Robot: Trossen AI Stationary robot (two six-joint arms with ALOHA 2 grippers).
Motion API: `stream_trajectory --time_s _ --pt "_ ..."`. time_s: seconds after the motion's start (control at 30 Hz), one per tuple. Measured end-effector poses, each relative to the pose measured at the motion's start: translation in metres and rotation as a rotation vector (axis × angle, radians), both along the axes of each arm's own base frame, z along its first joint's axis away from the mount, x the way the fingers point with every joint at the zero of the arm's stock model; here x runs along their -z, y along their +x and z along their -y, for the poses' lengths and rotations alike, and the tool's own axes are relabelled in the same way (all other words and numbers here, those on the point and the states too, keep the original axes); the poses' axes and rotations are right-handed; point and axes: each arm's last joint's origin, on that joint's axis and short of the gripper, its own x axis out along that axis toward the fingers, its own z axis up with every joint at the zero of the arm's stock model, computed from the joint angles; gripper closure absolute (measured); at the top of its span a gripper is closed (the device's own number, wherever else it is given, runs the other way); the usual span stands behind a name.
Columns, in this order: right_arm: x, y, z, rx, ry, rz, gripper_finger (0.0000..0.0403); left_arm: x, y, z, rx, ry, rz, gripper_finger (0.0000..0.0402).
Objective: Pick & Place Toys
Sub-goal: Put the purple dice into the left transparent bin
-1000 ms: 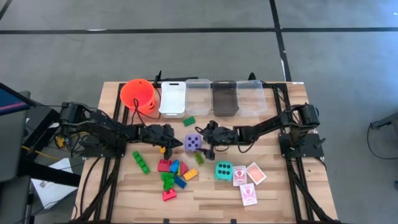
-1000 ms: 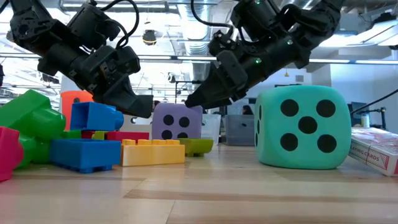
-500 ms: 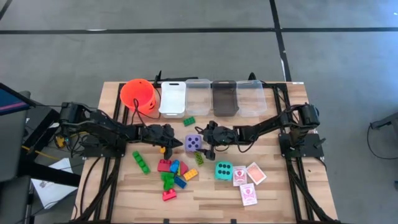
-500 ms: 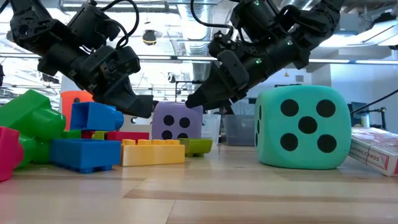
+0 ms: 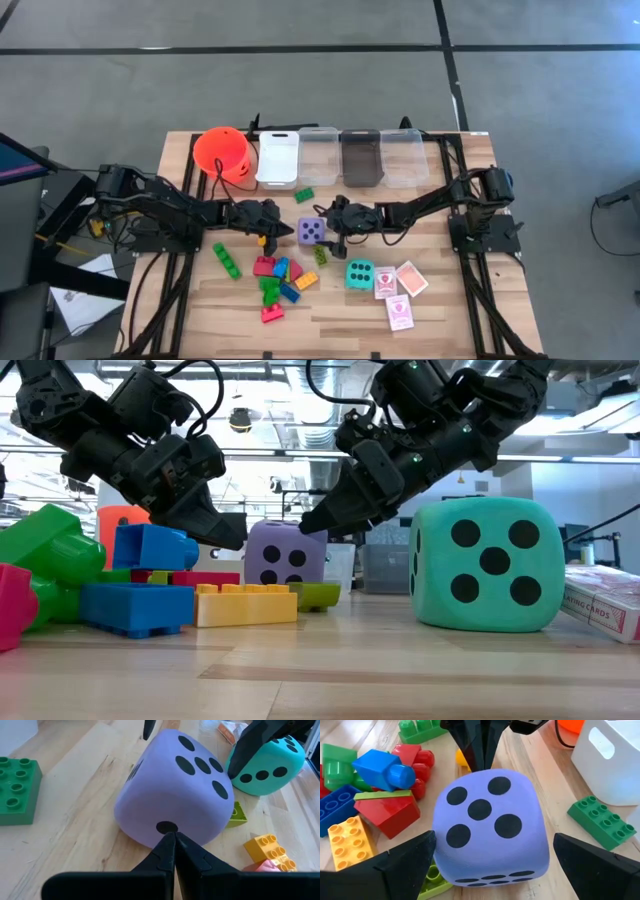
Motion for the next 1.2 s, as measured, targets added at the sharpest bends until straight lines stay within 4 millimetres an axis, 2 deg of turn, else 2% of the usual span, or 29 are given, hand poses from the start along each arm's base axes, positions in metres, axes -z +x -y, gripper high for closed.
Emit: stream_trajectory --time_s 1.2 --pt "-0.0072 0.0055 -0.007 -0.025 -0.013 0.021 0.0003 0.0001 -0.0001 -0.0002 -0.007 0.004 -0.001 0.0402"
